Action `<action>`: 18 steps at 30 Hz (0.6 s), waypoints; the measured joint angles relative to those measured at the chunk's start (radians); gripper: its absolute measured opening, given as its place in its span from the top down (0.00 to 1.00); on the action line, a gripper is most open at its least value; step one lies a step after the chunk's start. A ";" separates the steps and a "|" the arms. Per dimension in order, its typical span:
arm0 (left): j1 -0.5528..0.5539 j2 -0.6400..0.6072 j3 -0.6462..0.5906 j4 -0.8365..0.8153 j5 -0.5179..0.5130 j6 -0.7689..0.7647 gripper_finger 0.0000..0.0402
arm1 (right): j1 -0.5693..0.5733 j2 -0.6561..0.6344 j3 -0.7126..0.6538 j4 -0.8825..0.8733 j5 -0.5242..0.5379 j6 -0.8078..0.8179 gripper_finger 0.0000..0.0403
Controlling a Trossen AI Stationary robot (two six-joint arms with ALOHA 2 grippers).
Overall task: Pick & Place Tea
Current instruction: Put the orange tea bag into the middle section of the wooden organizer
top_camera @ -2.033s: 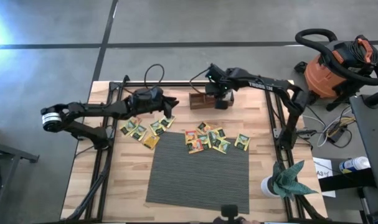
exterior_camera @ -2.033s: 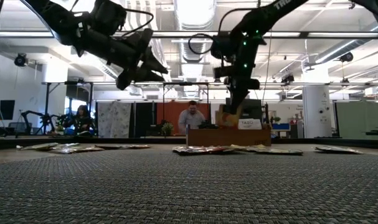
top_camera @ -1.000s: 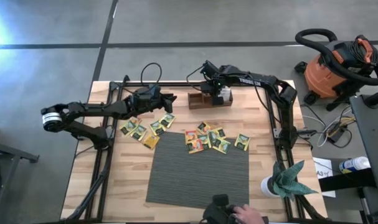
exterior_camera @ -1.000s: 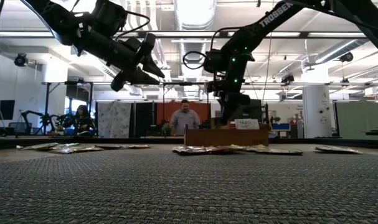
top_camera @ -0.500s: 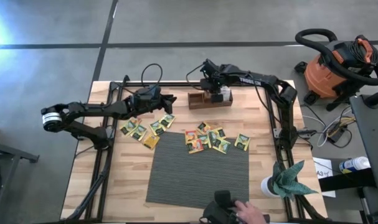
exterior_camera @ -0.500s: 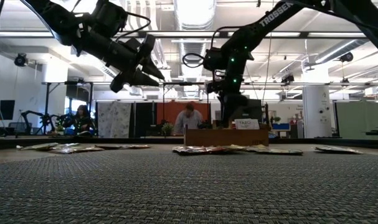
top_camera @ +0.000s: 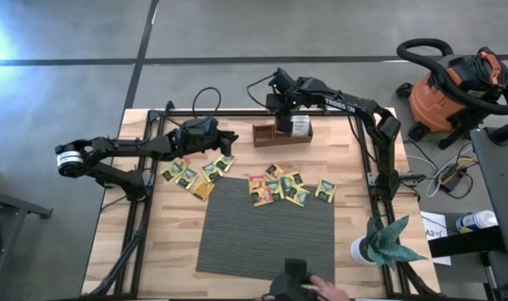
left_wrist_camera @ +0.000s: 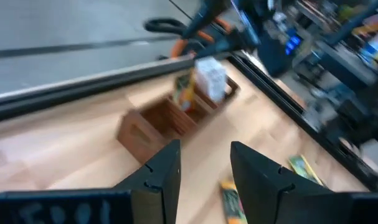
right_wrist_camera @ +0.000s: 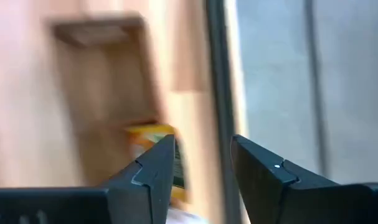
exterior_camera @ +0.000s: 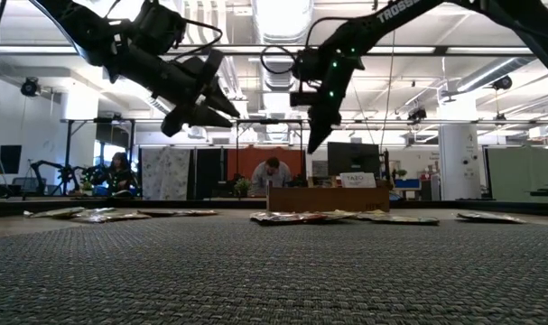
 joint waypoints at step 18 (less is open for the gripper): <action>-0.053 -0.074 -0.002 -0.562 0.045 0.144 0.67 | 0.240 -0.001 0.011 -0.139 -0.196 0.211 0.69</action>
